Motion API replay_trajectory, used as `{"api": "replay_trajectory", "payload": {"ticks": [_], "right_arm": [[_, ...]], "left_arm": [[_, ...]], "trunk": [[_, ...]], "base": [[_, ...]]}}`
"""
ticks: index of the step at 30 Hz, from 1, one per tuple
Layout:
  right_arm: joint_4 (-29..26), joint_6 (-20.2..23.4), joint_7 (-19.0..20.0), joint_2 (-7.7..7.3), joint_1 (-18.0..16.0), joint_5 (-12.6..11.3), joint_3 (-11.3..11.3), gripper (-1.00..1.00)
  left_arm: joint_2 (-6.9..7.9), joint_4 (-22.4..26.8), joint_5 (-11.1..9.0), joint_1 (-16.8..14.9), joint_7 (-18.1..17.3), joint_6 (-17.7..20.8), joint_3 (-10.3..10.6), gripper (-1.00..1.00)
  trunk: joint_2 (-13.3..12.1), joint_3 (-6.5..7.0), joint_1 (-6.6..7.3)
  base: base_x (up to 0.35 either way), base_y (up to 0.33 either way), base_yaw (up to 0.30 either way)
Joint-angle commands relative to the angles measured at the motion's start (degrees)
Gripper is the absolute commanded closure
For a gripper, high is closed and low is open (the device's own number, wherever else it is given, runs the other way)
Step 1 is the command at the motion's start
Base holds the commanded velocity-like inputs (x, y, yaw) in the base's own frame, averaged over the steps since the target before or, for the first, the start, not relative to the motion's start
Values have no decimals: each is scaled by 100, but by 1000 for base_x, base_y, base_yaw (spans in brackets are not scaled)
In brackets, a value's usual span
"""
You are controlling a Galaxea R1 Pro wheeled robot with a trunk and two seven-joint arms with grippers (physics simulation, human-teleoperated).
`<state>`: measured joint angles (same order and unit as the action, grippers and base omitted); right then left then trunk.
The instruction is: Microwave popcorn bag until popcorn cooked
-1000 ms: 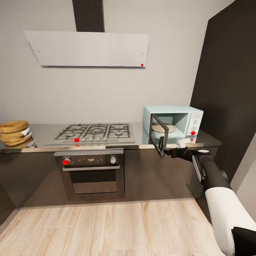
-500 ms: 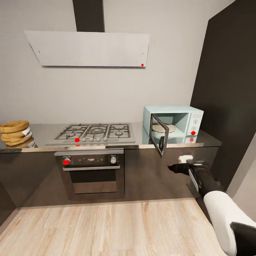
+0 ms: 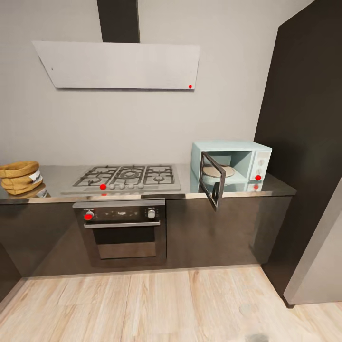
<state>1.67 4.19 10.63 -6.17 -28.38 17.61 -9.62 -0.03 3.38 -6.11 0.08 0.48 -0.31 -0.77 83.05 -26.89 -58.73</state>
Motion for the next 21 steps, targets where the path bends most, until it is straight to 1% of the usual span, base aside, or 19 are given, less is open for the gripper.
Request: {"api": "replay_trajectory", "payload": {"ticks": [1, 2, 4, 5, 6, 8, 12, 14, 15, 18, 21], "right_arm": [[11, -114, -23, -2, 270, 13, -66, -100], [13, -199, -47, -1, 542, -5, -76, -100], [16, -332, -124, -1, 1288, -35, -100, -100], [21, -330, -132, -13, 1523, -41, -108, -100], [24, -330, -139, -32, 1646, -44, -126, -100], [25, -345, -155, -29, 1732, -46, -145, -100], [26, -368, -167, -3, 1764, -47, -154, -100], [26, -372, -170, 0, 1765, -42, -154, -100], [26, -373, -171, 1, 1766, -40, -154, -100], [26, -374, -175, 1, 1766, -39, -155, -100], [26, -375, -179, 6, 1766, -39, -155, -100]], "left_arm": [[6, 5, -55, 4, 5, -4, -2, -100], [8, 5, -56, 4, 5, -4, -2, -100], [11, 3, -56, 8, 5, -4, -2, -100], [12, -1, -56, 9, 9, -4, -2, -100], [12, -2, -57, 9, 10, -4, -2, -100], [12, -3, -57, 9, 12, -4, -2, -100], [12, -4, -74, 9, 14, -4, -2, -100], [14, -4, -169, 9, 14, -4, -1, -100], [17, -4, -258, 9, 14, -4, 3, -100], [20, -4, -429, 9, 12, -4, 6, -100], [19, -4, -478, 9, 14, -4, 7, -100]], "trunk": [[3, -4, 0], [3, -4, 0], [3, -4, 0], [3, -4, 0], [3, -4, 0], [3, -4, 0], [3, -4, 0], [3, -4, 0], [3, -4, 0], [3, -4, 0], [3, -4, 0]], "base": [[0, 0, 0], [0, 0, 0], [0, 0, 0], [0, 0, 0], [0, 0, 40], [0, 0, 156], [0, 0, 251], [0, 0, 274], [0, 0, 277], [0, 0, 278], [0, 0, 279]]}}
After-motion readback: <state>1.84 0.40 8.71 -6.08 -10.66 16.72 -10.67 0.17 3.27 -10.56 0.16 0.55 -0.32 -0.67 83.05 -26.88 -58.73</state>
